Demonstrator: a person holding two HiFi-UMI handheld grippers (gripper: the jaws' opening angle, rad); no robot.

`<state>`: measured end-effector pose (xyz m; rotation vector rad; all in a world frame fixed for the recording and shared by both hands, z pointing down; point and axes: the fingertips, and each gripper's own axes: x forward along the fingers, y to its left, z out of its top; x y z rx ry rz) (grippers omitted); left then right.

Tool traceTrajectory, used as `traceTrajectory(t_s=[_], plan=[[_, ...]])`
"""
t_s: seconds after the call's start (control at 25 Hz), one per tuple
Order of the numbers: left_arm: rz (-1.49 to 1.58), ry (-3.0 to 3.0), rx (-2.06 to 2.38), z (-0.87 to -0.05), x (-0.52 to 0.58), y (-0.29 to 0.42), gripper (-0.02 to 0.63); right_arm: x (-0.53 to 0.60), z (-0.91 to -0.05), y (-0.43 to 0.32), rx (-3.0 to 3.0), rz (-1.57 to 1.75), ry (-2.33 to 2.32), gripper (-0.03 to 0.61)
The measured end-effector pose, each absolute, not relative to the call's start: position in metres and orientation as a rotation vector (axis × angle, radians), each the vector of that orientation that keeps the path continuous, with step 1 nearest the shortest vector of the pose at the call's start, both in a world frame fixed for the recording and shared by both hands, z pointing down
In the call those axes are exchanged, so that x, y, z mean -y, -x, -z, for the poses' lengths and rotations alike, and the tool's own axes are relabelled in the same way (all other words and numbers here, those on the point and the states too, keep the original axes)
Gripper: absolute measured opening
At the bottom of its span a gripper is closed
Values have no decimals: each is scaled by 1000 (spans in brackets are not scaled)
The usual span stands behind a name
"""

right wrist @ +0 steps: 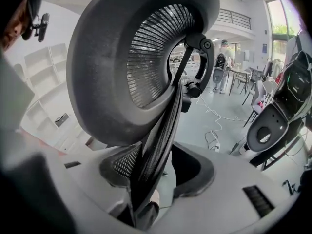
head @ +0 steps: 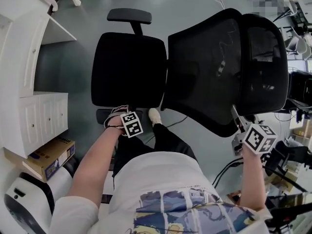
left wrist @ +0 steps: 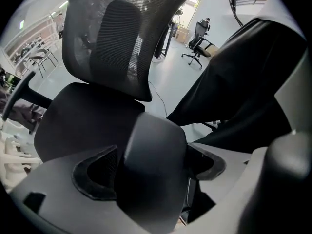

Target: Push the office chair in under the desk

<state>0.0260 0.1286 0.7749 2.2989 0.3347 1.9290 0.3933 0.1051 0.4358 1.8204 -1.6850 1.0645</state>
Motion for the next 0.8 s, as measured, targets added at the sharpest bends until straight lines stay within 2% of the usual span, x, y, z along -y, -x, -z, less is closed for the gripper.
traceTrajectory(t_s=[0.32, 0.8], plan=[[-1943, -2290, -347, -770, -128, -21, 445, -109, -432, -392, 1619, -1089, -1883, 173], [-1958, -2304, -381, -767, -88, 22, 445, -89, -430, -350, 1627, -1132, -1907, 178]])
